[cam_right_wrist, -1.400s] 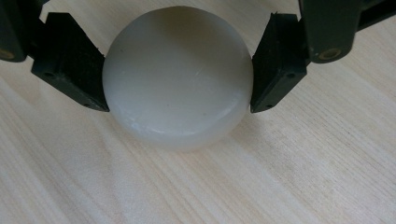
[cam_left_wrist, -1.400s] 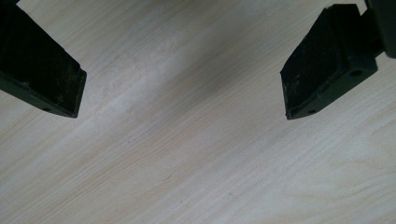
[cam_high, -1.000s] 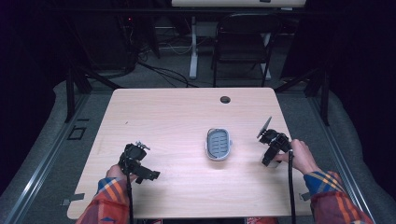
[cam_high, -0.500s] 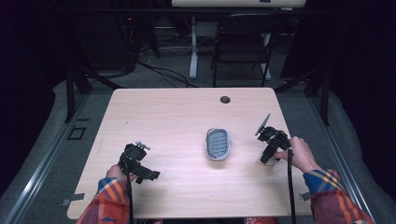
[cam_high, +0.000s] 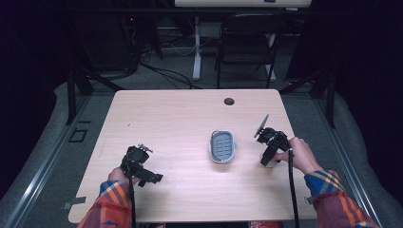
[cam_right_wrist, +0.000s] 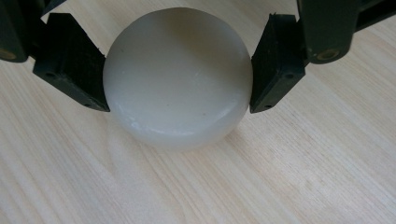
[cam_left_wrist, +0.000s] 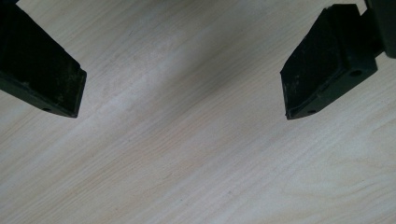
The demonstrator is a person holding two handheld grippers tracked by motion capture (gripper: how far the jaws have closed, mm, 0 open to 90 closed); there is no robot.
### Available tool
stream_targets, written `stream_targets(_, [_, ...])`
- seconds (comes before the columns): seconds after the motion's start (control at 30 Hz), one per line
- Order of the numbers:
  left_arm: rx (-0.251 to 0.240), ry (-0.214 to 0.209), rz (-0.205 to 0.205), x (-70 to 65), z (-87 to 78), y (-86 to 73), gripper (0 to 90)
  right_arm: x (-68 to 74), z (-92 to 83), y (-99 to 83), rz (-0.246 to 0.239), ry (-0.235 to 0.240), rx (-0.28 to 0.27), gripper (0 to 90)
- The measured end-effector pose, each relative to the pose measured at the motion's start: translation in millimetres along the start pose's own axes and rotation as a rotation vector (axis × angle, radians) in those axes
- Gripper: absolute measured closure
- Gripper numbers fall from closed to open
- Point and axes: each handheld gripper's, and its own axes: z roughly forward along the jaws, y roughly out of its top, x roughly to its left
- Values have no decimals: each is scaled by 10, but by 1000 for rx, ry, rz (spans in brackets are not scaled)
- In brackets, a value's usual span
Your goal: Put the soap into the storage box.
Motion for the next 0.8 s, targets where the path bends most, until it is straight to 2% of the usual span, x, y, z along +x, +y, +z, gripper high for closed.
stream_targets(0.03, [-1, 0, 0, -1, 0, 0, 1, -2, -6, 14, -17, -1, 10, 234])
stream_targets(0.1, [-1, -1, -1, 1, 0, -1, 1, 23, -1, 28, 0, 3, -7, 234])
stream_targets(0.13, [-1, -1, 0, 1, 0, 0, 1, 16, -16, 41, -20, -1, 9, 234])
stream_targets(0.27, [-2, -3, -1, 4, 0, 0, 1, 38, -26, 75, -19, -2, 1, 234])
stream_targets(0.3, [-3, -3, -2, 3, -1, 0, 1, 33, -35, 88, -33, -4, -1, 235])
stream_targets(0.4, [-4, -3, -2, 2, -2, -1, 1, 51, -57, 124, -21, 4, -12, 235])
stream_targets(0.43, [-4, -3, -1, 2, -2, -1, 1, 46, -74, 142, -43, -5, 4, 234])
stream_targets(0.5, [-4, -3, -1, 3, -2, -1, 1, 72, -62, 153, -22, 6, -21, 234])
stream_targets(0.53, [-4, -3, -1, 2, -3, -2, 1, 65, -84, 175, -45, 4, 8, 235])
stream_targets(0.67, [-1, -2, 1, 1, -1, 0, 1, 83, -93, 215, -60, 4, -2, 235])
stream_targets(0.7, [-1, -3, 0, 2, -1, 0, 1, 94, -89, 222, -50, 6, -14, 234])
stream_targets(0.8, [-1, -3, 0, 3, 0, 1, 1, 102, -115, 262, -61, 7, 1, 234])
